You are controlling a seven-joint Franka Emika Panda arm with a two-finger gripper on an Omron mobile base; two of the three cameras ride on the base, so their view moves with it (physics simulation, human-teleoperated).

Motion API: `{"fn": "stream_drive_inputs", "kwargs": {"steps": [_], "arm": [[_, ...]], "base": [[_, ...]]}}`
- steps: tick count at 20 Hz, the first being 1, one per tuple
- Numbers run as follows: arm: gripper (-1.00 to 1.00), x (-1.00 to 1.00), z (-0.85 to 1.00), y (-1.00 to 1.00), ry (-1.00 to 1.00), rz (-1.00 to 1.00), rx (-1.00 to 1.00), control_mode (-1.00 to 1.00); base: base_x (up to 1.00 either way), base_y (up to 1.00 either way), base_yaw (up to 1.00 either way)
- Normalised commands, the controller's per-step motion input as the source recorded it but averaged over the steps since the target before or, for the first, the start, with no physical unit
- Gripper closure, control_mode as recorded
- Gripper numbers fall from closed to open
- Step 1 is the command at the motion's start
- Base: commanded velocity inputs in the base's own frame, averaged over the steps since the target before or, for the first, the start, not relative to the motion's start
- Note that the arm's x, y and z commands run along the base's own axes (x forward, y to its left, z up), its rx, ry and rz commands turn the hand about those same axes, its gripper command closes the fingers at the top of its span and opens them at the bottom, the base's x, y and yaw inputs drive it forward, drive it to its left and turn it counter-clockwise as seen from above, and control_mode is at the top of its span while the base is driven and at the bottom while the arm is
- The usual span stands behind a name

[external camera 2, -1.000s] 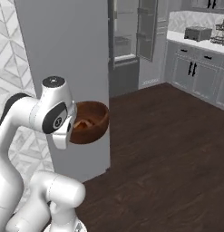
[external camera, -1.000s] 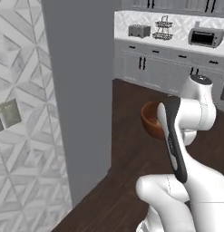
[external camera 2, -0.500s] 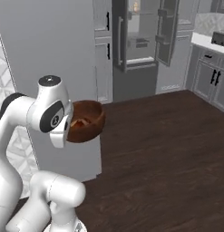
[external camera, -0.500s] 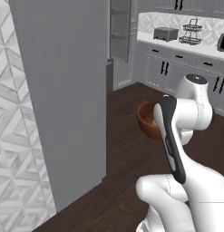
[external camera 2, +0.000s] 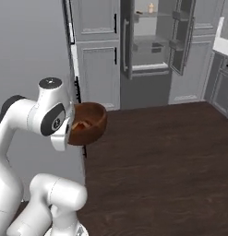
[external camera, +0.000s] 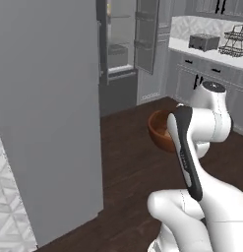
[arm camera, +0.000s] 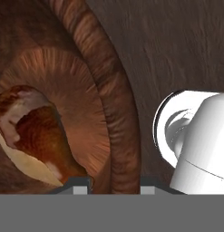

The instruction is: Pick the chicken drumstick and sweet potato from their plates and place them in the bowl. Then put the bowl in the fridge.

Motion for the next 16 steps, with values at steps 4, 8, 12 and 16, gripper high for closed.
{"fn": "stream_drive_inputs", "kwargs": {"steps": [4,8,12,16], "arm": [[1.0,0.0,0.0,0.0,0.0,0.0,0.0,1.0],[1.0,0.0,0.0,0.0,0.0,0.0,0.0,1.0],[1.0,0.0,0.0,0.0,0.0,0.0,0.0,1.0],[1.0,0.0,0.0,0.0,0.0,0.0,0.0,1.0]], "base": [[1.0,-1.0,0.32],[1.0,-1.0,0.33],[1.0,-1.0,0.35],[1.0,-1.0,0.33]]}}
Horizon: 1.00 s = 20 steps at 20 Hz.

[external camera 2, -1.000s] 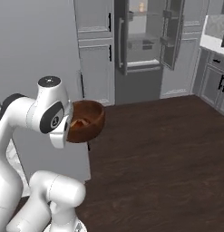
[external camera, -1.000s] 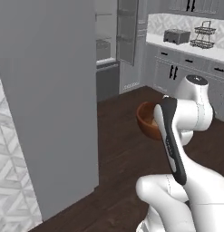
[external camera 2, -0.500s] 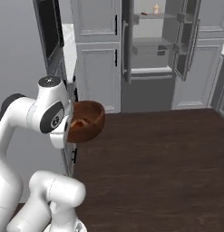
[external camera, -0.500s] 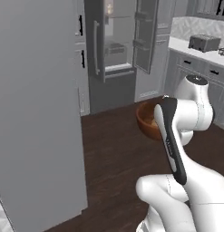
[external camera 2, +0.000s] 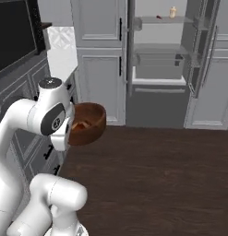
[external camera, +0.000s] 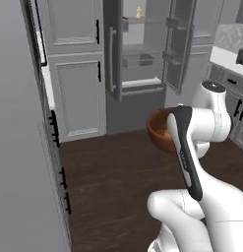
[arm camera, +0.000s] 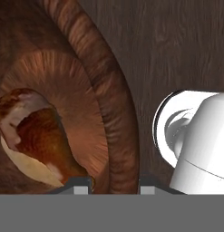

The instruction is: Pick the chicken drumstick and sweet potato from their plates and place them in the bowl. Then put the bowl in the fridge.

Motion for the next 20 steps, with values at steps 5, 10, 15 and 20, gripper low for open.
{"fn": "stream_drive_inputs", "kwargs": {"steps": [5,10,15,20], "arm": [[1.0,0.0,0.0,0.0,0.0,0.0,0.0,1.0],[1.0,0.0,0.0,0.0,0.0,0.0,0.0,1.0],[1.0,0.0,0.0,0.0,0.0,0.0,0.0,1.0],[1.0,0.0,0.0,0.0,0.0,0.0,0.0,1.0]], "base": [[0.9,-1.0,0.27],[0.85,-1.0,0.22],[1.0,-1.0,0.28],[1.0,-0.85,0.29]]}}
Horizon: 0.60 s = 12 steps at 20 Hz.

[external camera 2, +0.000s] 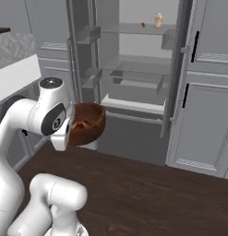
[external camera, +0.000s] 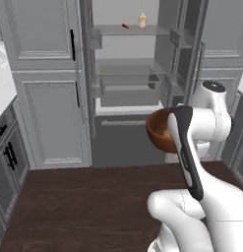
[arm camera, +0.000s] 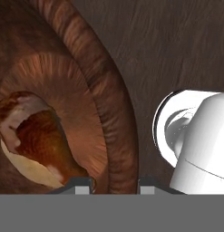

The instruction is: Pick the chicken drumstick and sweet potato from their plates and place them in the bowl. Then put the bowl in the fridge.

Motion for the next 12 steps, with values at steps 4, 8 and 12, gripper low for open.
{"fn": "stream_drive_inputs", "kwargs": {"steps": [4,8,12], "arm": [[1.0,0.0,0.0,0.0,0.0,0.0,0.0,1.0],[1.0,0.0,0.0,0.0,0.0,0.0,0.0,1.0],[1.0,0.0,0.0,0.0,0.0,0.0,0.0,1.0]], "base": [[1.0,-0.07,0.02],[1.0,0.0,-0.07],[1.0,-0.01,-0.09]]}}
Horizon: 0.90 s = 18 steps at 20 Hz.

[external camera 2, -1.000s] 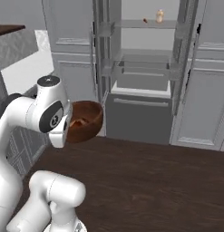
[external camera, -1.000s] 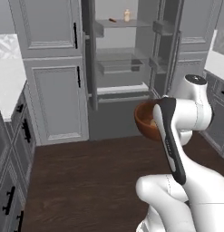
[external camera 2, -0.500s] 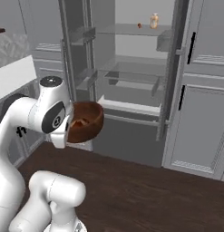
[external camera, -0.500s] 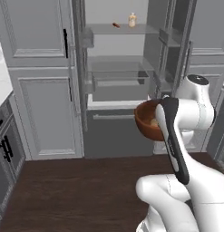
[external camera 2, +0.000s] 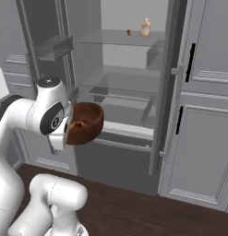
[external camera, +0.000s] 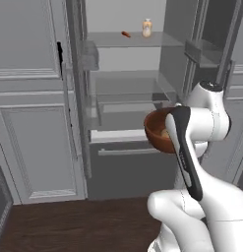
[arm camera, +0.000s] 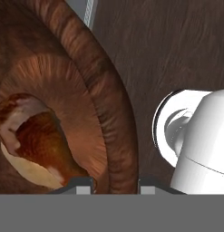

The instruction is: Pick the chicken drumstick and sweet potato from their plates and place them in the bowl. Then put the bowl in the fridge.

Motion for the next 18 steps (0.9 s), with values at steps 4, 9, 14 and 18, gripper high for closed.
{"fn": "stream_drive_inputs", "kwargs": {"steps": [4,9,14,18], "arm": [[1.0,0.0,0.0,0.0,0.0,0.0,0.0,1.0],[1.0,0.0,0.0,0.0,0.0,0.0,0.0,1.0],[1.0,0.0,0.0,0.0,0.0,0.0,0.0,1.0],[1.0,0.0,0.0,0.0,0.0,0.0,0.0,1.0]], "base": [[1.0,-0.05,-0.06],[0.99,0.13,-0.1],[1.0,0.03,-0.08],[1.0,0.12,-0.1]]}}
